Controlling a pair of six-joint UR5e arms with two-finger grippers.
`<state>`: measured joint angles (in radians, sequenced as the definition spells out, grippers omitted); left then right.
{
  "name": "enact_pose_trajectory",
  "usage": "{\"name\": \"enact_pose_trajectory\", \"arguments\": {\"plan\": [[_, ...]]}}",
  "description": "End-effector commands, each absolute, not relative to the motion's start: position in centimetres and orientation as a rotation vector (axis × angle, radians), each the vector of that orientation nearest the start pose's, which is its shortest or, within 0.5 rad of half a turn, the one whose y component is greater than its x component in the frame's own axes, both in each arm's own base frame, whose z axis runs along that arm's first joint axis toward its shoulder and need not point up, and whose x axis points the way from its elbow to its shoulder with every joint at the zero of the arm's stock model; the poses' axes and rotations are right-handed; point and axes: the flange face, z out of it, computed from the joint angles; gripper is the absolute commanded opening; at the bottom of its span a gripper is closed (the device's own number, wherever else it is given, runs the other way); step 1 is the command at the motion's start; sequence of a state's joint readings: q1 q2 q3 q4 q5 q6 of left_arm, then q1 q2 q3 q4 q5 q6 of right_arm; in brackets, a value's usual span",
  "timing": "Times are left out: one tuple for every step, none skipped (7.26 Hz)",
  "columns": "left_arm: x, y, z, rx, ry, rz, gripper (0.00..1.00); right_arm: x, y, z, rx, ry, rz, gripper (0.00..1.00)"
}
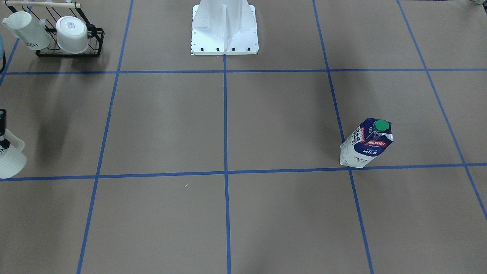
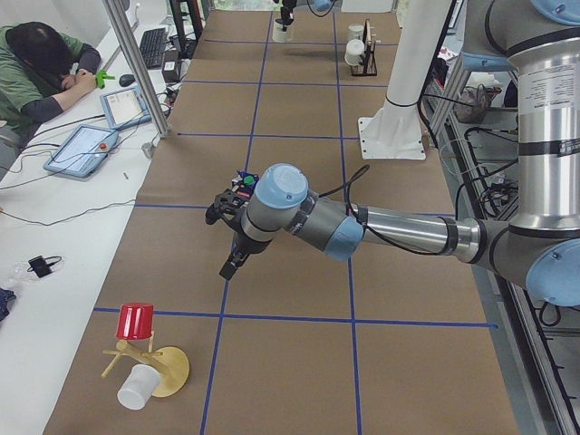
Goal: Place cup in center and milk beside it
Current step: 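Carry the white mug with the right gripper toward the table center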
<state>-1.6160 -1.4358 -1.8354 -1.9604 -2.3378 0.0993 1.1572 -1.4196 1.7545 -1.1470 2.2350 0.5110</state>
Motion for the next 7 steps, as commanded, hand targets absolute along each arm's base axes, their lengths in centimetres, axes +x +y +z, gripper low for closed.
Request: {"name": "enact_pose_trajectory", "arguments": {"plan": [[-8.4,-45.0,55.1,0.536,0.715,0.242,0.98,-28.7,-56.0,30.8,0.226,-0.927,-0.051,0.0],[-8.4,-45.0,55.1,0.535,0.715,0.241,0.98,-35.4,-54.1,27.2,0.204,-0.849,-0.041,0.0],[-8.4,-44.9,55.2,0.533,0.717,0.242,0.98,-41.6,-51.5,22.7,0.146,-0.799,0.018,0.0],[-8.4,-44.8,55.3,0.531,0.717,0.241,0.98,-46.2,-48.4,19.2,0.081,-0.749,0.033,0.0],[-8.4,-44.8,55.5,0.527,0.718,0.239,0.98,-50.3,-45.5,16.5,0.034,-0.731,0.063,0.0],[-8.3,-44.8,55.7,0.522,0.719,0.239,0.98,-54.7,-43.8,13.7,-0.018,-0.735,0.111,0.0],[-8.4,-44.8,55.7,0.522,0.717,0.239,0.98,-58.1,-43.1,11.2,-0.024,-0.726,0.109,0.0]]}}
